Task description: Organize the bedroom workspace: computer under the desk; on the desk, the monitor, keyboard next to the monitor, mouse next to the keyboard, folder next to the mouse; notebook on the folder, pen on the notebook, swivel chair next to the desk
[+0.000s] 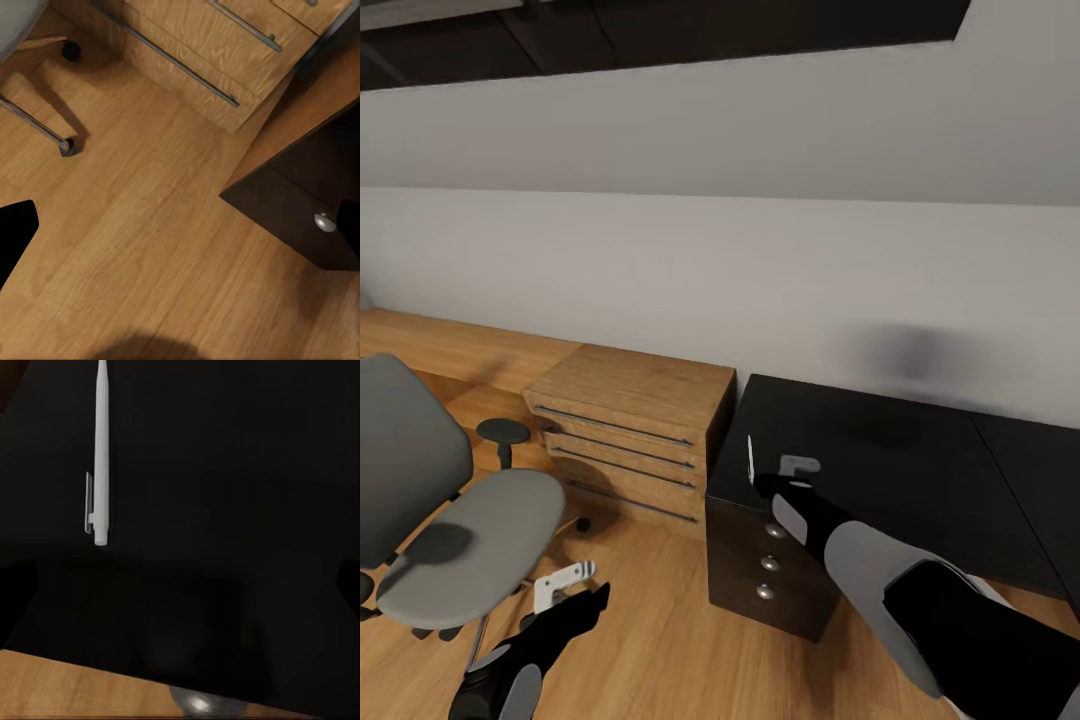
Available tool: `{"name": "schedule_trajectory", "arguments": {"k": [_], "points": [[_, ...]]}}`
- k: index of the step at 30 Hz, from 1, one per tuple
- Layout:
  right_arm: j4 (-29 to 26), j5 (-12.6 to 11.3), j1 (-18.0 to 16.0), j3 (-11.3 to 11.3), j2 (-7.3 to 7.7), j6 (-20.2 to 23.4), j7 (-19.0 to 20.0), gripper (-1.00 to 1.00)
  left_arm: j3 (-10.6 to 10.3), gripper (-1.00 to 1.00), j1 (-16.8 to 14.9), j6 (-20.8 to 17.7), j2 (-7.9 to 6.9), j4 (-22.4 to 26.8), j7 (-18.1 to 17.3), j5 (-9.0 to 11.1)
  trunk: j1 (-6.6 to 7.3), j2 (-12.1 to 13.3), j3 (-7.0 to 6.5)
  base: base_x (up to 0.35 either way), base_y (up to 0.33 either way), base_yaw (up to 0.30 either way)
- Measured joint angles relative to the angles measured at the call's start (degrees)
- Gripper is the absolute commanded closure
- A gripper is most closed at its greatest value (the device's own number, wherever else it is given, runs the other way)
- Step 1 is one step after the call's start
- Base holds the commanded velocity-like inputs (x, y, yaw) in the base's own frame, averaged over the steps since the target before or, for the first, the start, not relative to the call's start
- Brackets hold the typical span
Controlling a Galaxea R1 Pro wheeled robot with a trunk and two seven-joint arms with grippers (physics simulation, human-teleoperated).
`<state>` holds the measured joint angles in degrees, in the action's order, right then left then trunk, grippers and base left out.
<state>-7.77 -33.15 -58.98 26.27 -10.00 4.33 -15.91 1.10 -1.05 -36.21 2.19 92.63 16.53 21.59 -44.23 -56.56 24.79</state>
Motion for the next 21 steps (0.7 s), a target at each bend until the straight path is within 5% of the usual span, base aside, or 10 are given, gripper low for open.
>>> {"name": "schedule_trajectory", "arguments": {"k": [10,21], "points": [[0.35,3.05,0.13,0.68,0.61,0.94,-0.41,-1.0,0.11,-1.0,-0.06,0.1,-0.04,-0.4,0.09,-0.35,0.01,0.0,0.0,0.019,0.005,0.0],[0.49,4.82,0.13,1.21,0.93,-0.59,-0.34,-1.0,0.18,-1.0,-0.06,0.21,-0.81,-0.41,0.08,-0.32,0.03,-0.01,0.0,0.263,0.122,0.0]]}}
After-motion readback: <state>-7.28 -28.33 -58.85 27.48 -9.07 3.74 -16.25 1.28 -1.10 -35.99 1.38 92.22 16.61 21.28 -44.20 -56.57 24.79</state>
